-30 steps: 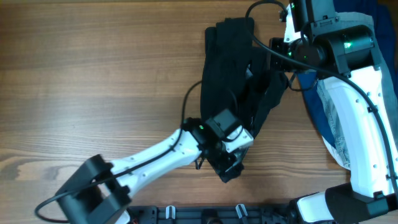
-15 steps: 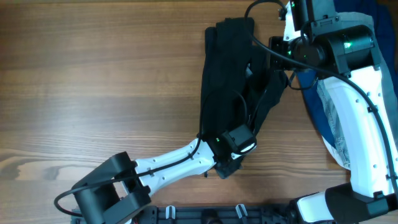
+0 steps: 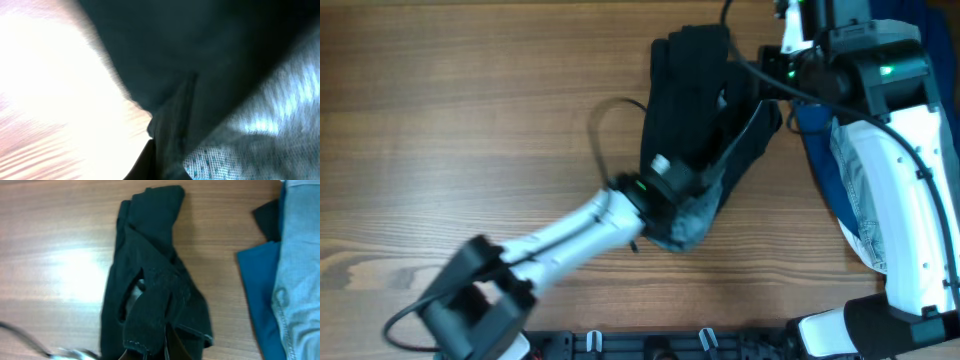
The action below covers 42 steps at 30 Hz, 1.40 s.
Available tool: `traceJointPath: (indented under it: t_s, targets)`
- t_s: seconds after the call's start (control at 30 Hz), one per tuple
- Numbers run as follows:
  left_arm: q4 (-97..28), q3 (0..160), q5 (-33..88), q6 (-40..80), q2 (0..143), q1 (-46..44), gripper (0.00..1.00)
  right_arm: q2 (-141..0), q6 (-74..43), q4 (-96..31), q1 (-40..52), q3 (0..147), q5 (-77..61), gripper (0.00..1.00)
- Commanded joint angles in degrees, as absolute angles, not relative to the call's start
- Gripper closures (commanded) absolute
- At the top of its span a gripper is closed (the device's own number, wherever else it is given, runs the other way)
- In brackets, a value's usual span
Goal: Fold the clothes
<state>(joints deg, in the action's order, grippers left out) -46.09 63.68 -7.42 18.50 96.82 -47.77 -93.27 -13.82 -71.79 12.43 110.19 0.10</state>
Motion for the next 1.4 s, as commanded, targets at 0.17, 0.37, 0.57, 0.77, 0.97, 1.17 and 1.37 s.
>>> traceJointPath:
  t_s: [0.17,0.37,0.57,0.77,0.97,1.17,1.37]
  targets:
    - [-49.65,75.13,-10.55,23.14,74.22,-16.47,0.96,-93.62,-7.38,-68.12,-0.49,110.91,-7.14,0.96]
    - [-39.83,88.40,-16.58,17.08,63.11,-13.98,0.96,-92.44,-5.48,-68.97,-4.69,118.87,-7.60,0.96]
    - [-36.34,98.67,-22.28,13.63,59.68,-13.98,0.96,-86.17,-3.75,-73.01,-13.13,127.90,-7.60,0.96]
    - [-36.45,100.57,-23.00,12.27,55.11,-13.98,0.96,-81.41,-1.23,-76.58,-15.44,128.40,-13.47,0.96]
    - [-52.34,100.51,-3.68,14.13,64.82,-13.98,0.91,-84.40,0.03,-82.24,-15.44,128.14,-13.63,0.96]
    - [-57.82,100.51,30.57,10.48,94.65,-17.37,0.64,-85.95,0.27,-83.13,-15.44,128.14,-13.61,0.96]
    - [-51.92,100.51,45.08,8.97,115.20,-26.28,0.40,-86.30,0.30,-83.29,-15.44,128.14,-13.54,0.96]
